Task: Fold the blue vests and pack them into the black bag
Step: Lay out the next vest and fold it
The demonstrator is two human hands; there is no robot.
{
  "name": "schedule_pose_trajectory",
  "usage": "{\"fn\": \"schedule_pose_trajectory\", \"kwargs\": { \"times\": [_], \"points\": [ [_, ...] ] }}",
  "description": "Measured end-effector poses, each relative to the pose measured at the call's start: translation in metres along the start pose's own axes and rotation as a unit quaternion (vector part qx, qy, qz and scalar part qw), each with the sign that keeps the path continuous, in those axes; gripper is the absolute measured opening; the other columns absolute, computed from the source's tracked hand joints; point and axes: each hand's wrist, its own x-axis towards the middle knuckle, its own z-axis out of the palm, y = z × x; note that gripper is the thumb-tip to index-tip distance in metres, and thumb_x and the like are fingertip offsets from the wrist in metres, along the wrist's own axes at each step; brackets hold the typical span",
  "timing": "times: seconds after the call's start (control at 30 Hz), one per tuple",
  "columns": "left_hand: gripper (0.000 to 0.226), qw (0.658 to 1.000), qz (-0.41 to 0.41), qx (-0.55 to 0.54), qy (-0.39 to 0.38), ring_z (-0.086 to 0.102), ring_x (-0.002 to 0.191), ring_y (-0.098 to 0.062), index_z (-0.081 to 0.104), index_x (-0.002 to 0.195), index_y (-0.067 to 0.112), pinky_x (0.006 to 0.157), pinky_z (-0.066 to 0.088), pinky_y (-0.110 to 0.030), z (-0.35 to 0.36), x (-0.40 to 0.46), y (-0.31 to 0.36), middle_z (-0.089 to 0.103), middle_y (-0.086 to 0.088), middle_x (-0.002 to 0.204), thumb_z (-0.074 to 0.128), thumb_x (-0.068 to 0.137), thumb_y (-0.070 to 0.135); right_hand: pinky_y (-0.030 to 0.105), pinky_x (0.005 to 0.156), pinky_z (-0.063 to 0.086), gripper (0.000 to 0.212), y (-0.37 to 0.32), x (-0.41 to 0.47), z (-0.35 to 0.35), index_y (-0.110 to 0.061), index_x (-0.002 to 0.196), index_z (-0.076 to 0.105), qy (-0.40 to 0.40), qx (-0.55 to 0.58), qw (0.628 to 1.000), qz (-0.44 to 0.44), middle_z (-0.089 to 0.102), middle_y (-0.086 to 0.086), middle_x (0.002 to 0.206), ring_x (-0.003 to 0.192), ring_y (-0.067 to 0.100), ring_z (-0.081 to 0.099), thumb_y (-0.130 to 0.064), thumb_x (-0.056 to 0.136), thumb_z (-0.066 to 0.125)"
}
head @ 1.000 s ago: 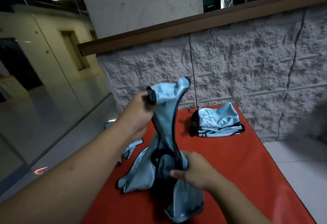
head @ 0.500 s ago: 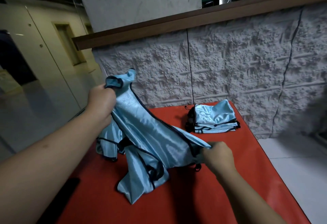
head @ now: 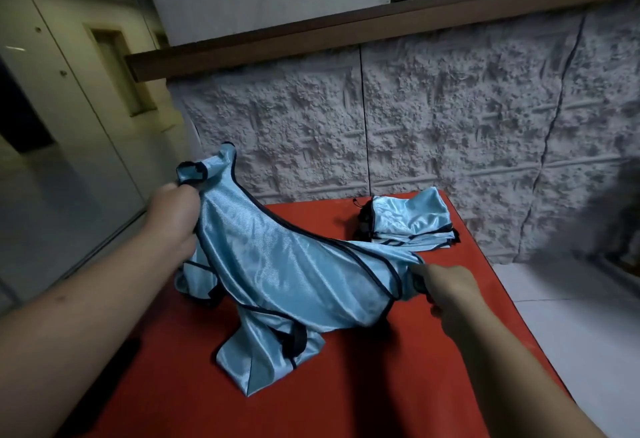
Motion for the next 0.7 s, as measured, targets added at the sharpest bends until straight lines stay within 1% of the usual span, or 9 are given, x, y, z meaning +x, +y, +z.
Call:
{"fn": "schedule_pose_trajectory", "kwargs": {
  "times": [0.1, 0.13, 0.23, 0.33, 0.43, 0.53, 0.57, 0.63, 0.7],
  "points": [
    [0.021, 1.0, -0.008, -0.008, 0.003, 0.071, 0.087, -0.031, 0.07, 0.106, 0.012, 0.068, 0.055, -0.035, -0.004, 0.001, -0.003, 0.074, -0.013, 0.101, 0.054, 0.092, 0.009, 0.038, 0.061, 0.058, 0.01, -0.012, -0.007, -0.005, -0.002, 0.088, 0.066, -0.055, 0.12, 0.991, 0.002, 0.065, 0.016, 0.08, 0.071, 0.029, 0.063, -0.008, 0.087, 0.074],
    [0.02, 1.0, -0.007, -0.009, 0.0, 0.071, 0.085, -0.03, 0.071, 0.104, 0.013, 0.065, 0.055, -0.033, -0.006, 0.002, -0.004, 0.074, -0.012, 0.101, 0.055, 0.093, 0.009, 0.036, 0.059, 0.06, 0.008, -0.015, -0.009, -0.007, -0.001, 0.092, 0.066, -0.069, 0.163, 0.984, -0.002, 0.066, 0.015, 0.083, 0.072, 0.028, 0.065, -0.006, 0.09, 0.071],
    [0.022, 1.0, 0.002, -0.013, -0.026, 0.071, 0.075, -0.021, 0.073, 0.101, 0.018, 0.054, 0.054, -0.026, -0.013, 0.0, -0.009, 0.075, -0.008, 0.094, 0.056, 0.097, 0.005, 0.022, 0.043, 0.05, 0.016, -0.026, -0.01, -0.018, 0.0, 0.107, 0.064, -0.08, 0.251, 0.964, -0.028, 0.066, 0.014, 0.093, 0.061, 0.017, 0.066, -0.001, 0.091, 0.068],
    [0.03, 0.998, 0.009, -0.007, -0.063, 0.075, 0.08, -0.022, 0.076, 0.102, 0.019, 0.063, 0.061, -0.03, -0.022, -0.004, -0.016, 0.078, -0.006, 0.094, 0.054, 0.098, 0.0, 0.022, 0.04, 0.044, 0.036, -0.04, -0.013, -0.03, -0.01, 0.124, 0.06, -0.071, 0.297, 0.95, -0.071, 0.068, 0.013, 0.1, 0.054, 0.013, 0.062, 0.0, 0.09, 0.069],
    [0.032, 0.995, 0.012, 0.014, -0.1, 0.074, 0.09, -0.035, 0.076, 0.107, 0.014, 0.083, 0.06, -0.047, -0.031, -0.006, -0.019, 0.076, -0.019, 0.103, 0.053, 0.095, -0.005, 0.024, 0.047, 0.049, 0.021, -0.054, -0.026, -0.033, -0.009, 0.112, 0.068, -0.105, 0.26, 0.953, -0.113, 0.071, 0.016, 0.105, 0.064, 0.015, 0.065, -0.005, 0.092, 0.067],
    [0.032, 0.99, 0.015, 0.011, -0.137, 0.073, 0.093, -0.037, 0.077, 0.107, 0.01, 0.083, 0.06, -0.046, -0.036, -0.012, -0.009, 0.075, -0.023, 0.105, 0.053, 0.093, -0.007, 0.031, 0.067, 0.056, 0.014, -0.071, -0.041, -0.027, -0.003, 0.105, 0.071, -0.16, 0.21, 0.95, -0.167, 0.071, 0.019, 0.11, 0.083, 0.022, 0.07, -0.006, 0.093, 0.065],
    [0.03, 0.988, 0.018, 0.002, -0.155, 0.072, 0.095, -0.039, 0.076, 0.108, 0.006, 0.085, 0.059, -0.046, -0.036, -0.014, -0.002, 0.074, -0.024, 0.105, 0.053, 0.093, -0.006, 0.031, 0.071, 0.057, 0.018, -0.08, -0.047, -0.025, -0.004, 0.108, 0.072, -0.183, 0.19, 0.946, -0.189, 0.072, 0.017, 0.112, 0.09, 0.023, 0.071, -0.003, 0.092, 0.065],
    [0.027, 0.982, 0.029, -0.017, -0.184, 0.069, 0.104, -0.046, 0.074, 0.11, -0.001, 0.097, 0.054, -0.054, -0.042, -0.019, 0.012, 0.072, -0.029, 0.109, 0.054, 0.092, -0.004, 0.035, 0.082, 0.057, 0.042, -0.097, -0.065, -0.02, -0.011, 0.116, 0.073, -0.252, 0.135, 0.93, -0.233, 0.073, 0.014, 0.114, 0.098, 0.025, 0.072, 0.013, 0.083, 0.063],
    [0.025, 0.978, 0.046, -0.028, -0.2, 0.064, 0.11, -0.051, 0.073, 0.11, -0.004, 0.104, 0.047, -0.062, -0.044, -0.023, 0.027, 0.07, -0.031, 0.111, 0.053, 0.095, 0.0, 0.031, 0.084, 0.056, 0.065, -0.114, -0.081, -0.016, -0.019, 0.121, 0.071, -0.29, 0.03, 0.914, -0.282, 0.074, 0.005, 0.111, 0.094, 0.014, 0.072, 0.026, 0.076, 0.058]
  ]
}}
